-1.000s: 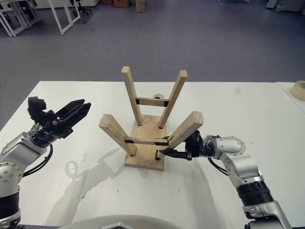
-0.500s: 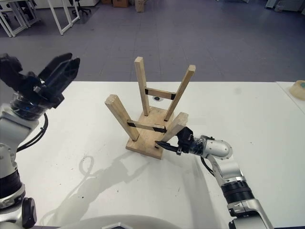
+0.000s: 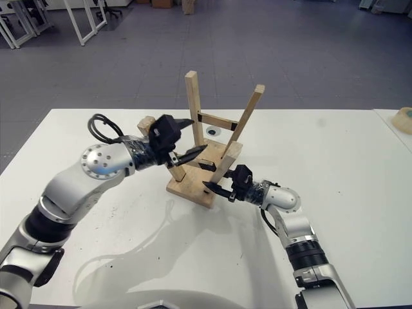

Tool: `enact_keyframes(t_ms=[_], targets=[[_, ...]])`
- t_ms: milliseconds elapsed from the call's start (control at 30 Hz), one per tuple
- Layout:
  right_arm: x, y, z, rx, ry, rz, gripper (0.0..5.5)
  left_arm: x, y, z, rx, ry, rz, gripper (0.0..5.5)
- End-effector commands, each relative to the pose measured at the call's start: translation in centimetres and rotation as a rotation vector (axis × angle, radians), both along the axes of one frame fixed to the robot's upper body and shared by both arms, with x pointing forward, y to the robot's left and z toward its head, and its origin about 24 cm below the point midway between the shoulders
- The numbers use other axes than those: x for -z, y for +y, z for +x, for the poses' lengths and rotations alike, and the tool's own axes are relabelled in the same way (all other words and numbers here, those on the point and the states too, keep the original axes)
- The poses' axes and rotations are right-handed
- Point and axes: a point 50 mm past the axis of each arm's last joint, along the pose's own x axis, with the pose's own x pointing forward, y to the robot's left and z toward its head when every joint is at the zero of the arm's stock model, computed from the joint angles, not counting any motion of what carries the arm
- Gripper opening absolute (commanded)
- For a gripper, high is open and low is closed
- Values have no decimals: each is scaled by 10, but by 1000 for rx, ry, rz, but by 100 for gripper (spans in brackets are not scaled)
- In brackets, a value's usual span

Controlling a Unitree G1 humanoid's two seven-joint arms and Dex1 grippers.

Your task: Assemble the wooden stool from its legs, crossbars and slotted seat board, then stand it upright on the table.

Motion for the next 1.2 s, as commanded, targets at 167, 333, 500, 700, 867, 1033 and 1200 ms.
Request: enact_keyframes(t_ms=[167,333,500,700,867,1033,1200], targets=[[25,2,-11,6,87,-55,203,46,-8,-3,-23,7,103,322],[27,5,-10,13,76,-55,203,69,-5,-6,-23,34,172,322],[29,5,-9,15,98,-161,203,82,0,-12,-17,78,272,322],[49,-1,-12,80,136,-481,203,102,12,-17,-62,186,356,322],[62,-10,-21,93,151,-596,203,102,16,-20,-95,203,315,322],[50,-7,-14,127,124,-556,203,48,21,-5,-200,-144,13,322],[21,4,-5,168,69,-451,203,-26,39,-18,-283,-583,-311,322]])
